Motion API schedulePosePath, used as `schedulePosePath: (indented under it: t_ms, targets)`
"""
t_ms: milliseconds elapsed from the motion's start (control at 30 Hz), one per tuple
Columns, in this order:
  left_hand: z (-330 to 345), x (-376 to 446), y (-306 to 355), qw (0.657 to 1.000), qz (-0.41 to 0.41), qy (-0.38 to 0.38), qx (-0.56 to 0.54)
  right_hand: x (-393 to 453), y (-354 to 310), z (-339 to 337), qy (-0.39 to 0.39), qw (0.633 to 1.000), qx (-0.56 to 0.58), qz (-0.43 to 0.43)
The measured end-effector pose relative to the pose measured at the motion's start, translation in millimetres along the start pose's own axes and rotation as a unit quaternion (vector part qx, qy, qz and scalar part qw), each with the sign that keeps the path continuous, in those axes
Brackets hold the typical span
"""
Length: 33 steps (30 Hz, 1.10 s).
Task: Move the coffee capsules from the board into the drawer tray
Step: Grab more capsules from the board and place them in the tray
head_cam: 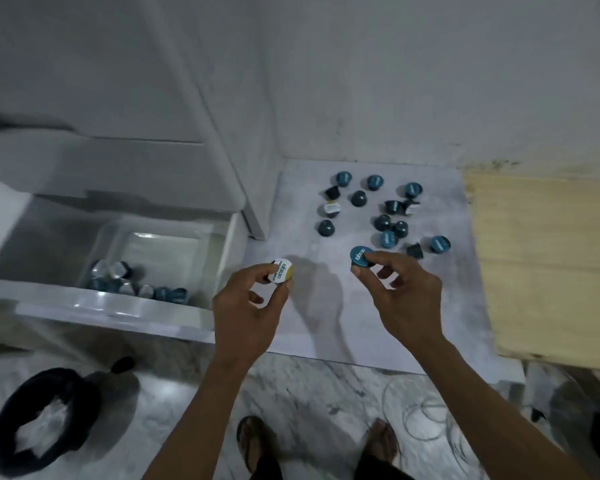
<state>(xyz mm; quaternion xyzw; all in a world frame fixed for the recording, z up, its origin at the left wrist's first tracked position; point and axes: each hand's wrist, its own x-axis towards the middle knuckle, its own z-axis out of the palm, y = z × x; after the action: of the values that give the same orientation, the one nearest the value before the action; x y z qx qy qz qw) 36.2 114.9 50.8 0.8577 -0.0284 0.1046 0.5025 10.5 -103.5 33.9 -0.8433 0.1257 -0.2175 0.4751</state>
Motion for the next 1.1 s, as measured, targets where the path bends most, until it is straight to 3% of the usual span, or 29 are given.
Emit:
schedulePosePath:
  t_ms: [267, 467, 767, 933, 1100]
  targets:
    - [-168, 58, -54, 0.999, 0.023, 0.014, 0.032, -11, -118, 108, -0.034, 0.998, 0.032, -0.035]
    - [-257, 109, -104, 0.996, -0.023, -0.028, 0.082, -17, -164, 190, -0.074, 0.996, 0.035, -0.021]
    - [-274, 174, -170, 0.973, -0.037, -0.168, 0.156, -2, -174, 276, -0.180, 0.983, -0.034, -0.030]
    - [-269, 196, -191, 0.950, -0.020, -0.248, 0.186, 1, -165, 311, -0.304, 0.950, -0.067, -0.008]
    - [-256, 212, -207, 0.926, -0.019, -0.325, 0.193, 10, -155, 342, -0.380, 0.917, -0.117, 0.018]
